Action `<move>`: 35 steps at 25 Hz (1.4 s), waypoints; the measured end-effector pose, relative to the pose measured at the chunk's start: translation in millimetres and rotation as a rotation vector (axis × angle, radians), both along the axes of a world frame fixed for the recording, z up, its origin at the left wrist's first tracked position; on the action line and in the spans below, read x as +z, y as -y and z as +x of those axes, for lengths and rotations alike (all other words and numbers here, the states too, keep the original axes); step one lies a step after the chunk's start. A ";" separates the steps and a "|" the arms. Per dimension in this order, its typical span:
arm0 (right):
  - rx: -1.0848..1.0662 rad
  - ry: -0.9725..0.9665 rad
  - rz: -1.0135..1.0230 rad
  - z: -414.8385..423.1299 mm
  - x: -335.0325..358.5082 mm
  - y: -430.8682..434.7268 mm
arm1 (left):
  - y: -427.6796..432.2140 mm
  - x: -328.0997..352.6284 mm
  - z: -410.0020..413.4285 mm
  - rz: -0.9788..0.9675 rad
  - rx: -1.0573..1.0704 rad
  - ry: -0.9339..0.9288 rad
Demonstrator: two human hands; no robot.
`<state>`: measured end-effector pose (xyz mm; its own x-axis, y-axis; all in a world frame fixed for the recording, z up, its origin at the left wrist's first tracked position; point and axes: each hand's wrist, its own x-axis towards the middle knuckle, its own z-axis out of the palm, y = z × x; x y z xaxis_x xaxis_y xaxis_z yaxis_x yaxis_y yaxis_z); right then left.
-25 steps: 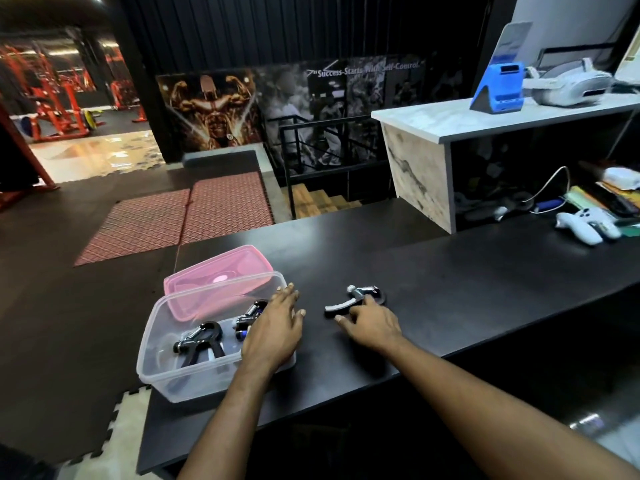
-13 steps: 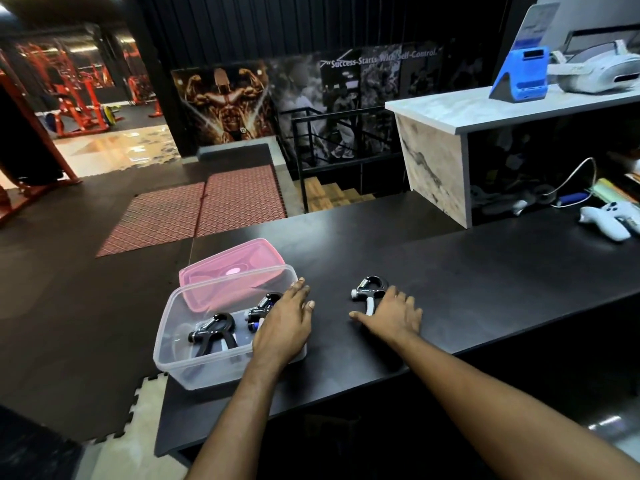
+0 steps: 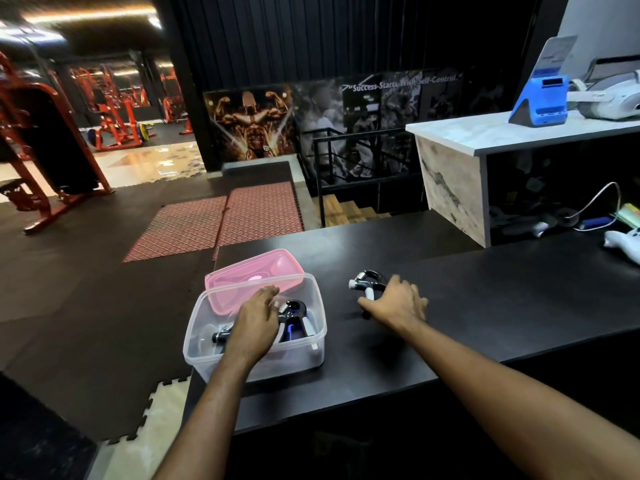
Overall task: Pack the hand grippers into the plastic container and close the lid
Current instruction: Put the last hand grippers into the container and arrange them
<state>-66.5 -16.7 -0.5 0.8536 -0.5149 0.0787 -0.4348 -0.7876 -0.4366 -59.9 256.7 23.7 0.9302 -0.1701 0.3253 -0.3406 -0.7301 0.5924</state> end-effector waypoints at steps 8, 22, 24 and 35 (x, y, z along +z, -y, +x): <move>0.196 0.208 0.029 23.5 63.3 -84.8 | -83.1 4.6 6.7 -0.034 0.186 -0.004; 0.543 -0.128 0.033 24.5 35.4 -242.0 | -140.9 -31.1 -7.5 -0.111 0.036 -0.135; 0.491 -0.146 0.001 26.3 33.5 -253.3 | -140.0 -31.9 -8.1 -0.134 0.038 -0.131; 0.453 -0.303 -0.031 44.3 13.5 -269.1 | -143.5 -34.3 -6.8 -0.257 -0.005 -0.134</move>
<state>-22.2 252.4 13.0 0.9763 -0.0915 -0.1959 -0.1515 -0.9359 -0.3179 -66.7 400.2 -10.6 0.9672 -0.1027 0.2322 -0.2497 -0.5490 0.7976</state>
